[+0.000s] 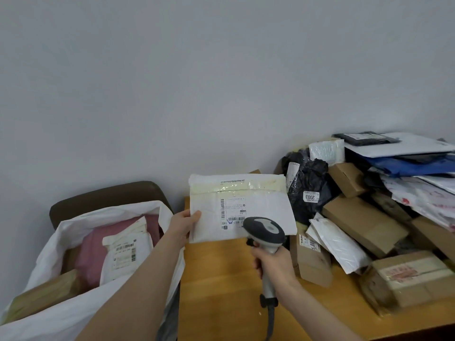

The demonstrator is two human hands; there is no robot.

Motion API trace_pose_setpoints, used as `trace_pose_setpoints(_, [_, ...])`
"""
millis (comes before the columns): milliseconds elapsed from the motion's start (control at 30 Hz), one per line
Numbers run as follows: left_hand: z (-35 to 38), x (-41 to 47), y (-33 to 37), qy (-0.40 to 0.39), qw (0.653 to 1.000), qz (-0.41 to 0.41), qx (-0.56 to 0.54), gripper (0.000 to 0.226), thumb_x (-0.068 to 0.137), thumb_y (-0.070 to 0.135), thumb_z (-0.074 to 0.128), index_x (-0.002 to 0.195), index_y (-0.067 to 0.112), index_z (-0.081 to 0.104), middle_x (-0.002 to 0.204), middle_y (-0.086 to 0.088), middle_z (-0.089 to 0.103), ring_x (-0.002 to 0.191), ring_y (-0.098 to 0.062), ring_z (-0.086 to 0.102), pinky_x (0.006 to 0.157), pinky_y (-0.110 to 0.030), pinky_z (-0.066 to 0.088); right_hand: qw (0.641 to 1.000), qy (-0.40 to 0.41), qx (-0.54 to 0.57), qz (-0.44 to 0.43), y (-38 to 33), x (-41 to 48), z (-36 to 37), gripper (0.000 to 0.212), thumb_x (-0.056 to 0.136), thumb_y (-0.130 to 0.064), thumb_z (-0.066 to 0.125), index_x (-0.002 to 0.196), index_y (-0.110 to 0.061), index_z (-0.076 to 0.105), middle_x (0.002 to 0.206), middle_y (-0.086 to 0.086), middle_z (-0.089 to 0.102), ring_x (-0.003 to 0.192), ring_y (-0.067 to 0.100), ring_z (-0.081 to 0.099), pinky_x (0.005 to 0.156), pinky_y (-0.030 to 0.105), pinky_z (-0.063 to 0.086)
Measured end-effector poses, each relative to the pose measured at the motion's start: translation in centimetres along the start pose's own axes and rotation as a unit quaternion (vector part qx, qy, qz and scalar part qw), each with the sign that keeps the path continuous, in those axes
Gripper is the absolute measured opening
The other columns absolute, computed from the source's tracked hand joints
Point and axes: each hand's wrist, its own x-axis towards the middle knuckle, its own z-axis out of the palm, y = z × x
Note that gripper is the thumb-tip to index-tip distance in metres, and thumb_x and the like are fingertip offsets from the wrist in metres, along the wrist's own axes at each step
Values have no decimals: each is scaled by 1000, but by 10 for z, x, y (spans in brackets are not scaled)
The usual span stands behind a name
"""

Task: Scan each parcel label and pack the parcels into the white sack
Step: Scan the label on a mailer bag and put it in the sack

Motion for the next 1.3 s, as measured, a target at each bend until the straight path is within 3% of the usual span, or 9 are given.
trace_pose_setpoints(100, [1,0,-3,7,1000,1,-8,32,92,14,62,121,1,58,102,-7,63,82,-19,61,70,-32,51,1000,-15,-20,-8,-1,-16,6,9,85,-8,66,78,-4,65,51,5,62,41,12,51,47,24,45])
trace_pose_setpoints(200, [-1,0,-7,17,1000,-1,-10,32,92,14,62,120,0,58,113,-11,64,89,-23,61,74,-34,50,999,-13,-42,-9,-3,-25,9,8,84,-9,66,78,-4,65,51,5,61,42,15,50,48,26,44])
trace_pose_setpoints(333, [-3,2,-9,28,1000,3,-1,34,93,15,61,123,1,57,110,-8,63,85,-20,59,69,-30,51,998,-12,-61,-14,-4,-30,10,12,84,-8,64,73,-5,63,51,4,62,44,15,51,51,27,45])
trace_pose_setpoints(467, [-2,4,-11,39,999,-3,6,35,92,16,62,123,1,57,121,-14,61,96,-25,58,84,-39,51,998,-7,-67,-7,-5,-33,9,17,83,-7,64,66,-6,62,50,4,61,44,15,51,52,27,45])
trace_pose_setpoints(833, [5,-2,-11,44,999,6,0,37,92,14,62,126,-2,56,124,-16,61,111,-33,59,93,-43,50,999,10,-46,0,-4,-34,2,20,82,-8,65,62,-6,62,50,5,60,44,16,51,52,29,45])
trace_pose_setpoints(1033, [7,-5,-12,52,999,10,2,38,92,14,61,126,-2,56,124,-16,61,101,-28,59,90,-40,50,999,-1,-53,-1,-3,-35,-2,23,81,-8,65,59,-7,60,50,4,59,42,16,50,52,28,43])
trace_pose_setpoints(1300, [8,-9,-12,66,998,1,8,38,92,17,62,126,0,56,125,-14,60,113,-34,57,99,-47,48,999,-15,-50,-2,-4,-34,-6,21,81,-6,64,61,-6,60,48,2,56,41,13,49,47,25,42])
